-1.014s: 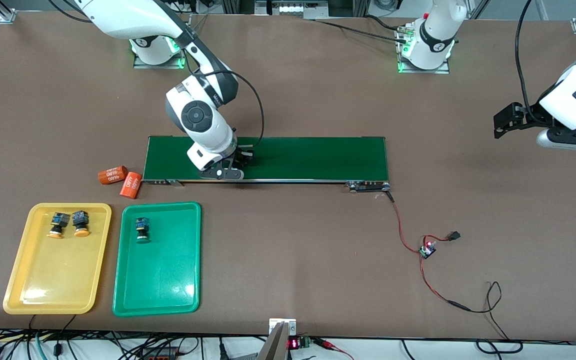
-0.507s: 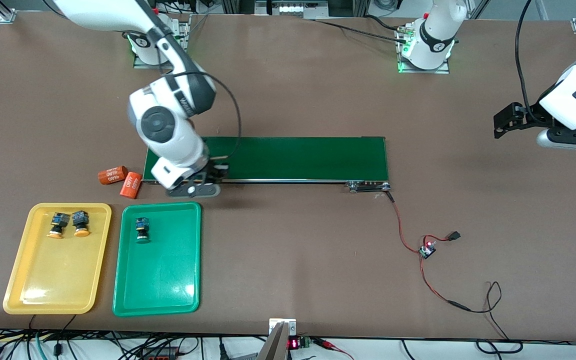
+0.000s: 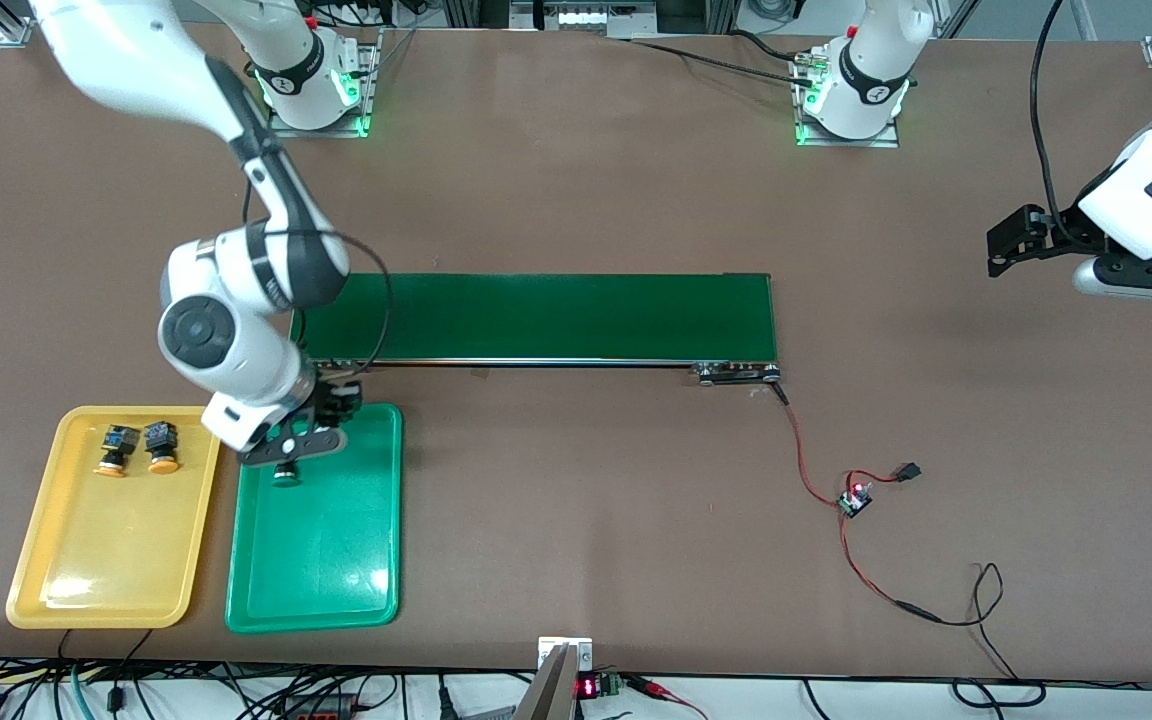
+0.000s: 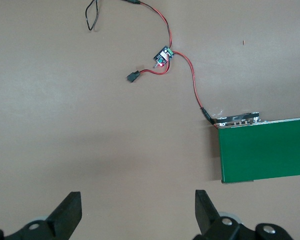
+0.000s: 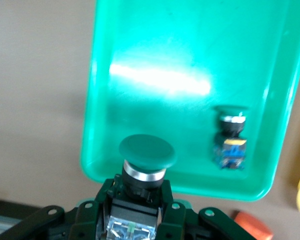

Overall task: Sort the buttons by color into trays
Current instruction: 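Carry the green button over the green tray with the right gripper, then release the green button into the green tray with the right gripper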

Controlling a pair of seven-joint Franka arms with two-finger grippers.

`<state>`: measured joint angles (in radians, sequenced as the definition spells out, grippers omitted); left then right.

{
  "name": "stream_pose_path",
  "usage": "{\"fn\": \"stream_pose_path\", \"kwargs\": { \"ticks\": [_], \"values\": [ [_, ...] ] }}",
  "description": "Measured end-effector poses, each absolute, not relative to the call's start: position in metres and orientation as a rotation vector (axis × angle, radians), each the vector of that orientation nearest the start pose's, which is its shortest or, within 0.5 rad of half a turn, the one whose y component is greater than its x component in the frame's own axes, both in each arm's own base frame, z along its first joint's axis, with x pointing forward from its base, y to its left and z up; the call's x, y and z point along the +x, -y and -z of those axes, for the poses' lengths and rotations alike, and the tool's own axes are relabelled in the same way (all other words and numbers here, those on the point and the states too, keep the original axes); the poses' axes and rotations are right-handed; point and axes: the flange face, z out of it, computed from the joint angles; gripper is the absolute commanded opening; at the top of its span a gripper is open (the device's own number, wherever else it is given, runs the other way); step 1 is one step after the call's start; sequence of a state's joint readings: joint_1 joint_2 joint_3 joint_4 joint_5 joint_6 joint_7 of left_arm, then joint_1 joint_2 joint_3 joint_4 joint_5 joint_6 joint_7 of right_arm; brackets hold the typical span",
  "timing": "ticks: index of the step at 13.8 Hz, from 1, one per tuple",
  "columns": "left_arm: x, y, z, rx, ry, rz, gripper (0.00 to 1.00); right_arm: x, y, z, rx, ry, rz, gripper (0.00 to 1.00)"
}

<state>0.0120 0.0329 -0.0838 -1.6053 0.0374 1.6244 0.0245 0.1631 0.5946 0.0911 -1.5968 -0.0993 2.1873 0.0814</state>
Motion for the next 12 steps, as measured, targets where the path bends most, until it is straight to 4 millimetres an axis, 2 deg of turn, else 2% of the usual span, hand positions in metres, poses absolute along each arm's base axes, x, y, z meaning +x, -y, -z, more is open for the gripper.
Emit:
{"fn": "stream_pose_path", "kwargs": {
  "ticks": [3,7,8,9,10,12],
  "values": [
    [0.567,0.036,-0.594,-3.103,-0.153,-0.02,1.0,0.694,-0.152,-0.272,-3.143,0.38,0.022,0.16],
    [0.567,0.036,-0.595,-3.103,-0.153,-0.02,1.0,0.705,-0.14,-0.228,-3.131,0.37,0.074,0.24],
    [0.567,0.036,-0.595,-3.103,-0.153,-0.02,1.0,0.706,-0.139,-0.222,-3.13,0.367,0.078,0.37],
    [0.567,0.036,-0.595,-3.103,-0.153,-0.021,1.0,0.707,-0.138,-0.221,-3.13,0.365,0.079,0.56],
    [0.567,0.036,-0.595,-3.103,-0.153,-0.021,1.0,0.708,-0.137,-0.222,-3.13,0.362,0.083,1.0],
    [0.567,0.036,-0.595,-3.103,-0.154,-0.021,1.0,0.711,-0.134,-0.225,-3.13,0.355,0.095,1.0]
  ]
}}
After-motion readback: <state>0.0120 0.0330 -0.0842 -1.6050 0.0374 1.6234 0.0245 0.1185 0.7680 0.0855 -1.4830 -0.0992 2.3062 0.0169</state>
